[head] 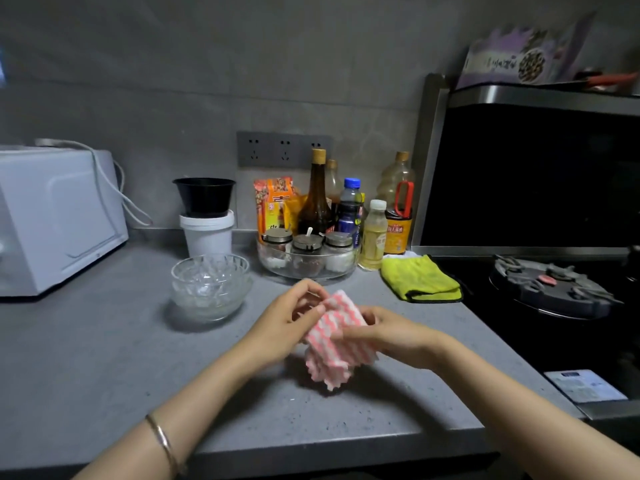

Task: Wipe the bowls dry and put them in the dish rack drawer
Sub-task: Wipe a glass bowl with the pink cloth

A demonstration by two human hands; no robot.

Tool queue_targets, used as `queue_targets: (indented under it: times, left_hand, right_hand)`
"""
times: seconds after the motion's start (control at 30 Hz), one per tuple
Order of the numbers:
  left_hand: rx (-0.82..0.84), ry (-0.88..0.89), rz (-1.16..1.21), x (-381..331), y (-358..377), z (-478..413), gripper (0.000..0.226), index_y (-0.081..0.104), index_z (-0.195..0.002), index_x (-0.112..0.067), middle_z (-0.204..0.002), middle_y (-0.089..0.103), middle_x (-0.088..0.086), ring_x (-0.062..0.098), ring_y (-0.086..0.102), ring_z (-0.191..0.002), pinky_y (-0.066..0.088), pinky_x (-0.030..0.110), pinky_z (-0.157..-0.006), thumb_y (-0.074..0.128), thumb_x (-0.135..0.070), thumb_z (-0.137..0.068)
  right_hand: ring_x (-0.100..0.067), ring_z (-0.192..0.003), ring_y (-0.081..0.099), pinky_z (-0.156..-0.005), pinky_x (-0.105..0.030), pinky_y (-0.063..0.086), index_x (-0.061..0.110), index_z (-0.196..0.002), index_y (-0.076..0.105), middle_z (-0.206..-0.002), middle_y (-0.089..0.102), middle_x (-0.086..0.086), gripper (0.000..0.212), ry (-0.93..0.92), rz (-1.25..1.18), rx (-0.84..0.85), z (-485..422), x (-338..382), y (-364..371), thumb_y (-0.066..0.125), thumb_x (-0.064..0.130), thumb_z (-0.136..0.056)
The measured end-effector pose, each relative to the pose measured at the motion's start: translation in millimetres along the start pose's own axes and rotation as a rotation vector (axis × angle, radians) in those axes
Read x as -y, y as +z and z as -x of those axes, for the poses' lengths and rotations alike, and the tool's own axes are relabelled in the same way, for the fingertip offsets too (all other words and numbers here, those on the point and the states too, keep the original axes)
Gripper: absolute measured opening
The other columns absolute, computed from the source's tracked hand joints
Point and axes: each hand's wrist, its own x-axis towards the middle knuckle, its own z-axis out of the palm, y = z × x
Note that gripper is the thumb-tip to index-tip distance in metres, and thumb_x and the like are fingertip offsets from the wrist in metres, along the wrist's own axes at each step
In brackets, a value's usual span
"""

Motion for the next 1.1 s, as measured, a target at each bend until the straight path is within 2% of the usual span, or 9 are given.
queue_targets:
  times: [0.1,0.2,0.33,0.43,0.53,0.7,0.93,1.03,1.1]
  left_hand:
    - [-0.044,0.083,-0.082,-14,-16,-7,0.012,0.058,-0.102,-0.014,-0.093,0.064,-0.005,0.002,0.058,-0.079,0.046,0.016,-0.067,0.053,-0.005,-0.094]
    - [-0.141,0.099,-0.252,-13,-41,-14,0.019,0.061,-0.111,-0.019,-0.106,0.065,-0.007,0.001,0.058,-0.101,0.044,0.017,-0.088,0.053,-0.011,-0.095]
    - [-0.386,-0.095,-0.682,14,-96,-14,0.040,0.056,-0.126,-0.030,-0.133,0.054,-0.001,0.018,0.038,-0.129,0.032,0.033,-0.107,0.050,-0.048,-0.090]
    - [-0.375,-0.304,-0.833,36,-129,-8,0.044,0.059,-0.122,-0.036,-0.151,0.035,0.000,0.026,0.017,-0.143,0.019,0.041,-0.116,0.058,-0.056,-0.083]
    - [-0.330,-0.344,-0.790,53,-142,-2,0.031,0.067,-0.107,-0.037,-0.153,0.032,0.003,0.026,0.015,-0.144,0.013,0.034,-0.117,0.067,-0.051,-0.080]
    - [-0.318,-0.274,-0.746,61,-142,1,0.008,0.067,-0.083,-0.038,-0.147,0.041,0.003,0.024,0.017,-0.144,0.008,0.035,-0.118,0.069,-0.046,-0.080]
    - [-0.352,-0.224,-0.646,59,-139,5,0.019,0.057,-0.069,-0.035,-0.147,0.040,-0.003,0.028,0.007,-0.145,0.006,0.040,-0.116,0.066,-0.033,-0.085]
    - [-0.445,-0.115,-0.572,49,-142,4,0.014,0.062,-0.072,-0.029,-0.138,0.048,-0.005,0.026,0.024,-0.140,0.007,0.044,-0.119,0.067,-0.031,-0.085]
    - [-0.524,-0.052,-0.447,33,-142,1,0.017,0.060,-0.069,-0.031,-0.126,0.056,-0.009,0.018,0.043,-0.128,0.019,0.042,-0.116,0.067,-0.030,-0.085]
  right_hand:
    - [-0.024,-0.092,0.066,-0.081,-0.033,0.054,0.001,-0.117,0.057,-0.107,0.067,-0.016,0.028,0.031,-0.247,0.118,-13,18,15,0.052,0.016,-0.094]
    - [-0.024,-0.093,0.067,-0.094,-0.043,0.048,0.004,-0.120,0.057,-0.108,0.068,-0.014,0.033,0.126,-0.452,0.059,-33,27,31,0.052,0.023,-0.092]
    - [-0.026,-0.084,0.068,-0.091,-0.044,0.048,0.000,-0.104,0.063,-0.096,0.071,-0.018,0.035,0.174,-0.679,-0.019,-56,37,47,0.055,0.030,-0.087]
    - [-0.028,-0.085,0.069,-0.089,-0.043,0.050,0.000,-0.106,0.063,-0.095,0.071,-0.019,0.045,0.183,-0.732,-0.031,-71,40,53,0.052,0.041,-0.091]
    - [-0.025,-0.078,0.071,-0.077,-0.037,0.056,0.001,-0.109,0.062,-0.094,0.071,-0.017,0.047,0.186,-0.734,-0.013,-84,41,61,0.051,0.043,-0.090]
    - [-0.027,-0.082,0.071,-0.077,-0.037,0.056,-0.001,-0.116,0.059,-0.100,0.071,-0.020,0.053,0.205,-0.717,-0.042,-93,39,70,0.056,0.043,-0.086]
    - [-0.030,-0.085,0.070,-0.082,-0.041,0.052,0.000,-0.112,0.057,-0.102,0.070,-0.022,0.050,0.207,-0.686,-0.130,-89,46,72,0.053,0.044,-0.090]
    - [-0.032,-0.097,0.067,-0.093,-0.046,0.048,0.001,-0.114,0.055,-0.105,0.069,-0.023,0.052,0.166,-0.703,-0.175,-84,50,68,0.054,0.047,-0.089]
    - [-0.033,-0.098,0.065,-0.089,-0.046,0.049,0.002,-0.110,0.056,-0.102,0.070,-0.022,0.050,0.104,-0.731,-0.208,-78,55,64,0.052,0.047,-0.090]
